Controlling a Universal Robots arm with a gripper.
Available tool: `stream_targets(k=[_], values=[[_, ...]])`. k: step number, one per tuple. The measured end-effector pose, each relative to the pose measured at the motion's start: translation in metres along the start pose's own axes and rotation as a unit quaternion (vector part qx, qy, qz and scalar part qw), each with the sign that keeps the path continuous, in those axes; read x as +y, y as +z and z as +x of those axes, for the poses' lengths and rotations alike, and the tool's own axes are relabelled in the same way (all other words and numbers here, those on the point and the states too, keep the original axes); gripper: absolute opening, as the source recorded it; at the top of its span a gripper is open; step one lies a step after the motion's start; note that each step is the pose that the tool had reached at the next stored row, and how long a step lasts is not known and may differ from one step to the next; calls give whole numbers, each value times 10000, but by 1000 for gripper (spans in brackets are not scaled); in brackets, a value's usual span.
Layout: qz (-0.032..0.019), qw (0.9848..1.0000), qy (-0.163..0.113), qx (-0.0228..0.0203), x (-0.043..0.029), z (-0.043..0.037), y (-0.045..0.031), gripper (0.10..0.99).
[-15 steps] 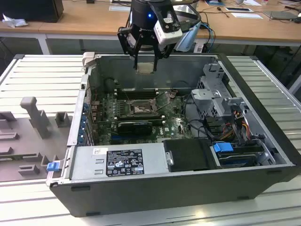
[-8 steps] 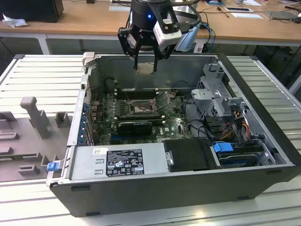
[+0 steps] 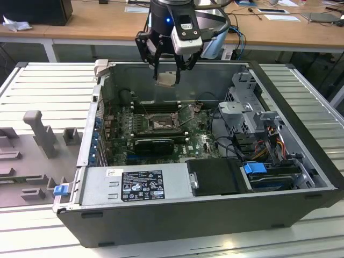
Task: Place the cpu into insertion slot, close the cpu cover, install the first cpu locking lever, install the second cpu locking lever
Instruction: 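Place the cpu into insertion slot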
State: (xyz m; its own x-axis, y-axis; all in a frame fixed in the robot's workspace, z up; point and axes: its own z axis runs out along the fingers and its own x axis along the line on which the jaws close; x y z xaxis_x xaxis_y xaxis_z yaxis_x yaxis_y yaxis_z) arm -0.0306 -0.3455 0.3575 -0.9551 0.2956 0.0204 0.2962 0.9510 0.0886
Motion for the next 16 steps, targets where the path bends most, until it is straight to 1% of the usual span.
stream_targets(k=[2, 5, 6, 7, 9, 12, 16], values=[[-1, 10000, 71, -6, 0, 0, 2, 529], [-5, 9997, 253, -23, -1, 0, 6, 529], [-8, 9993, 385, -34, -1, 0, 8, 529], [-9, 9989, 459, -41, -1, 0, 8, 529], [-12, 9985, 543, -48, -2, 5, 9, 529], [-13, 9982, 604, -54, -10, 31, 9, 529], [-14, 9977, 670, -59, -14, 42, 9, 529]])
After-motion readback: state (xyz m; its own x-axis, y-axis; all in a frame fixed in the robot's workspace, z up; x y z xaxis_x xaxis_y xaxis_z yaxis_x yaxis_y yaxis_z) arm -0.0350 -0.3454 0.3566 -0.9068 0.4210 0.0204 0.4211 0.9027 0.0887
